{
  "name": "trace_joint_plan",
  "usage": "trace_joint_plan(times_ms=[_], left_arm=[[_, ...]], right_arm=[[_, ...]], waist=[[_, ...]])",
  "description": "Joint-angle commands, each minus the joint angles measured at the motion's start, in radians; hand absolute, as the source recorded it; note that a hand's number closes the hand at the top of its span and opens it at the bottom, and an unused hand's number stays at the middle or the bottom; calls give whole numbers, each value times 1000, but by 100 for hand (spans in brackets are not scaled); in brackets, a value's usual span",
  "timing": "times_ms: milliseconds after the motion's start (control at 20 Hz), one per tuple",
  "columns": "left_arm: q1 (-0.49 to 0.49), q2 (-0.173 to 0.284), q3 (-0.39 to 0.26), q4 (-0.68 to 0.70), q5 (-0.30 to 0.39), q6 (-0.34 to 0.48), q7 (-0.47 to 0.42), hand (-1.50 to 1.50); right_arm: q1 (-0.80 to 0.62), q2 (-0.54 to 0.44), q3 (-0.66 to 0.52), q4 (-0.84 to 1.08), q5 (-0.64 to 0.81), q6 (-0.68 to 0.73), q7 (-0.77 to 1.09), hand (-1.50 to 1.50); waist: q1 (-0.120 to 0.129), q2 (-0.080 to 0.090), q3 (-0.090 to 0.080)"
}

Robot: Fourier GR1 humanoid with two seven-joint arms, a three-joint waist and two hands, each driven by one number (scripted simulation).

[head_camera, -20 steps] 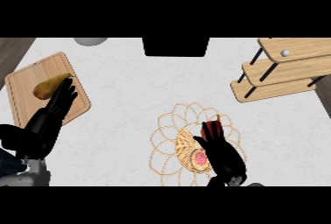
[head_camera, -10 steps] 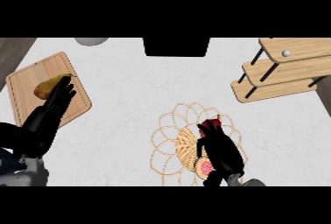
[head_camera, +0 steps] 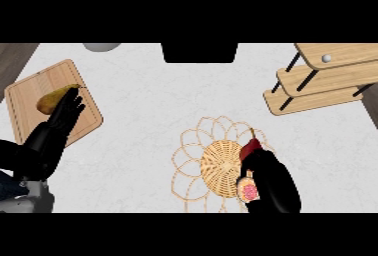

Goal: Pick the cupcake from the placemat and place it in the tiered shelf

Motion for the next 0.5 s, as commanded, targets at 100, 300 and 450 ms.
trace_joint_plan(times_ms=[100,300,450], left_arm=[[5,-21,-22,0,-26,12,-2,0],[-1,8,18,-5,9,-12,5,0],[45,-22,-22,-23,-18,-7,-12,0]], right_arm=[[155,11,-8,-280,-37,-52,53,150],[153,-14,-71,-497,-81,-27,76,150],[164,3,-50,-616,-16,-49,111,150]], waist=[[-15,12,5],[-11,12,4],[-7,12,4]])
